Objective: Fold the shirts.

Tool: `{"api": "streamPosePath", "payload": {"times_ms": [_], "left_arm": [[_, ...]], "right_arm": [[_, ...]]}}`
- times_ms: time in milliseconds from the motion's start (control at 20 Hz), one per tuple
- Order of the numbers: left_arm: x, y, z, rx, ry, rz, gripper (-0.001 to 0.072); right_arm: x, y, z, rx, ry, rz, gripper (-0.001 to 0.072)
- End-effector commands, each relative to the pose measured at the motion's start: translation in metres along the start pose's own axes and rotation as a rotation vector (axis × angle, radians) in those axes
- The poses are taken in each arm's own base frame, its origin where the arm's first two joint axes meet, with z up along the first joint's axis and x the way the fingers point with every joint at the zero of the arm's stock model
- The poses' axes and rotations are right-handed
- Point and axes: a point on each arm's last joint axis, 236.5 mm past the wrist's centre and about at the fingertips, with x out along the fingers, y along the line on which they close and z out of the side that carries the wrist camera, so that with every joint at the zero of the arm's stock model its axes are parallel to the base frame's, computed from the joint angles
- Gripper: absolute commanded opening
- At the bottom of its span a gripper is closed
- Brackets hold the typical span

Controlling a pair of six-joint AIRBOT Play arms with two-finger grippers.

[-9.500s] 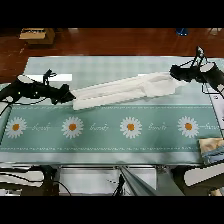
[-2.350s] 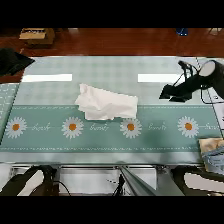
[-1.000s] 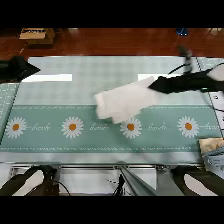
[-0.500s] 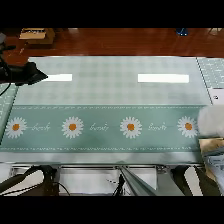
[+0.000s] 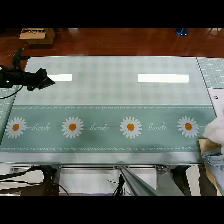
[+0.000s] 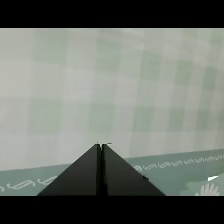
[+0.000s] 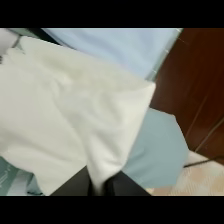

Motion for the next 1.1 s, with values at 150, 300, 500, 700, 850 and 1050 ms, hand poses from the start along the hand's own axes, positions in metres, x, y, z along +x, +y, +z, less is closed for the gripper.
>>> {"api": "streamPosePath", "payload": {"times_ms": [150, 300, 500, 700, 850, 1050], "left_arm": [[0.005, 0.02, 0.018, 0.088, -0.063, 0.037, 0.0018], [0.003, 0.025, 0.019, 0.112, -0.068, 0.043, 0.0019], [-0.005, 0.036, 0.023, 0.123, -0.081, 0.054, 0.0019], [-0.01, 0.045, 0.026, 0.112, -0.093, 0.063, 0.0019], [-0.01, 0.041, 0.027, 0.166, -0.096, 0.055, 0.0018], [-0.015, -0.008, 0.045, 0.327, -0.116, 0.015, 0.0056]], "right_arm": [[0.023, -0.076, -0.05, 0.225, 0.186, -0.232, 0.0043], [0.038, -0.092, -0.073, 0.293, 0.261, -0.273, 0.0044], [0.05, -0.118, -0.11, 0.345, 0.373, -0.377, 0.0063], [0.054, -0.135, -0.119, 0.282, 0.384, -0.461, 0.0536], [0.069, -0.116, -0.09, 0.236, 0.276, -0.367, 0.0534], [0.085, 0.031, -0.015, -0.035, 0.028, 0.131, 0.0533]]}}
